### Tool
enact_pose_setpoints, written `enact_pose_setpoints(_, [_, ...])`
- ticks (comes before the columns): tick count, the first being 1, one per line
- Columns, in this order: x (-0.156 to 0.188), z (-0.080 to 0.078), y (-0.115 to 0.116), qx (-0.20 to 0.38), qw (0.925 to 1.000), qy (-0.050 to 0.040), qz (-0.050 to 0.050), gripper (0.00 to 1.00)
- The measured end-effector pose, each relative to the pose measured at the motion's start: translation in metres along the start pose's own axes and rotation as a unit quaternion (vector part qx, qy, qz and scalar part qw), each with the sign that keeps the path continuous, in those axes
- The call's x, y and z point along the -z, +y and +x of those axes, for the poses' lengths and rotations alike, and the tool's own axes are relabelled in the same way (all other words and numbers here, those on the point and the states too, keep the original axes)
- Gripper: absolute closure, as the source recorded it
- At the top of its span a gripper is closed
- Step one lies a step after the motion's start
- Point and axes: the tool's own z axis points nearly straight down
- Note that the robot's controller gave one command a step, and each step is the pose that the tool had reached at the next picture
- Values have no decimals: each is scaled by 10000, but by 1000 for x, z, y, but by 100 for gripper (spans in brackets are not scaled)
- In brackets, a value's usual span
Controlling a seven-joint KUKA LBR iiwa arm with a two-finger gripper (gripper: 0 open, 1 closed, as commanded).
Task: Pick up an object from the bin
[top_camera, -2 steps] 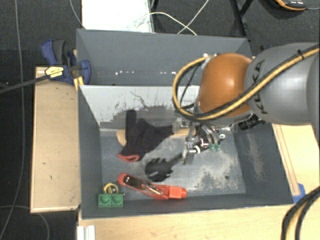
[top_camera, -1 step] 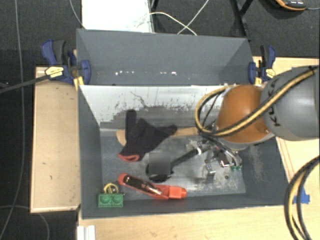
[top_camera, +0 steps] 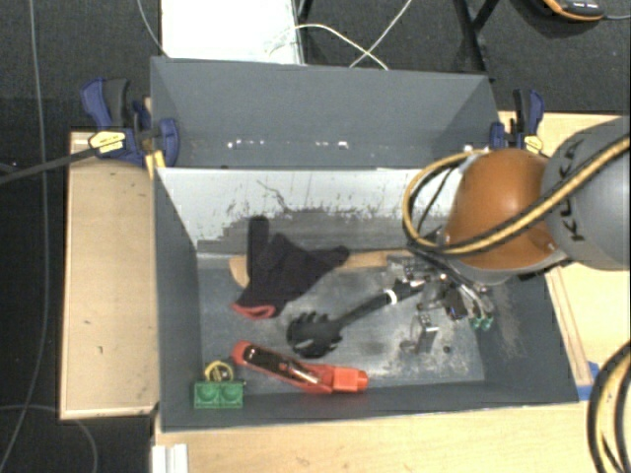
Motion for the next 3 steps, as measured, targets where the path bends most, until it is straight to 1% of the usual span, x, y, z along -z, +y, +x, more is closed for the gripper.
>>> enact_pose_setpoints(1, [-20, -36, 16, -290, 9996, 38, -5, 0])
enact_pose_setpoints(2, [-50, -43, -13, -79, 10000, 7, 1, 0])
enact_pose_setpoints(3, [-50, -26, 16, -407, 9992, 17, -14, 100])
